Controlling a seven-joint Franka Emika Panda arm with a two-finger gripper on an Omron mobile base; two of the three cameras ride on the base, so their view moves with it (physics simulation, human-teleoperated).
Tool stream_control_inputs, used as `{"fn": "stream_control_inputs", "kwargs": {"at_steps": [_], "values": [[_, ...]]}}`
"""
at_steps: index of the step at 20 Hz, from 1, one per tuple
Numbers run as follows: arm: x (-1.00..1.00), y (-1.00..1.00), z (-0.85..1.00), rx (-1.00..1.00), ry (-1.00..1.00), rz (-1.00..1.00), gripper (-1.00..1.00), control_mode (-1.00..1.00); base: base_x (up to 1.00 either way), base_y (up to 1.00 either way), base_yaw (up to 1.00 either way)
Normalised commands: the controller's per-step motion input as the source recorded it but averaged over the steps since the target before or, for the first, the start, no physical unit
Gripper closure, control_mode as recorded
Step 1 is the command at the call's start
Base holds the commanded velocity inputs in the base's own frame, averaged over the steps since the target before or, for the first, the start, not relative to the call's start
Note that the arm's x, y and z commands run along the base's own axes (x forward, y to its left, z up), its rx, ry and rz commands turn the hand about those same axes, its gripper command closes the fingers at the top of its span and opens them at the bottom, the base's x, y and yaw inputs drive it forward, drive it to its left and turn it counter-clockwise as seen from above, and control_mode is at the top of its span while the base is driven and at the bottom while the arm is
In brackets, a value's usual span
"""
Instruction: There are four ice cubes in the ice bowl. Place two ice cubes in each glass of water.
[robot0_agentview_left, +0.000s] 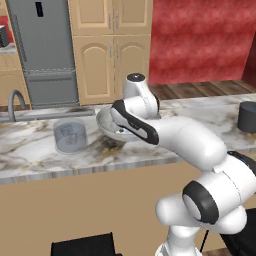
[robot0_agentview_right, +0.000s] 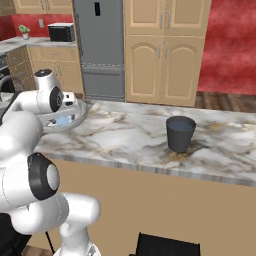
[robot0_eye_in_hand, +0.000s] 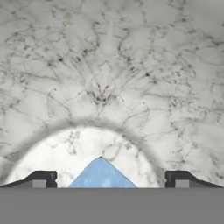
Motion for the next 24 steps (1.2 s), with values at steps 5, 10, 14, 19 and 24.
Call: {"fn": "stream_control_inputs", "kwargs": {"at_steps": [5,10,14,19,24], "values": [[0.19,0.02,-0.03,0.03,0.01,-0.02,-1.0,-1.0,0.0,0.0,0.0],[-0.17,0.01,-0.29,0.01,0.18,-0.05,-1.0,-1.0,0.0,0.0,0.0],[-0.46,0.0,-0.34,0.0,0.18,-0.12,-1.0,-1.0,0.0,0.0,0.0],[0.0,0.09,-0.18,0.0,0.03,-0.07,1.0,-1.0,0.0,0.0,0.0],[0.0,0.03,-0.25,0.01,-0.02,-0.05,1.0,-1.0,0.0,0.0,0.0]]}}
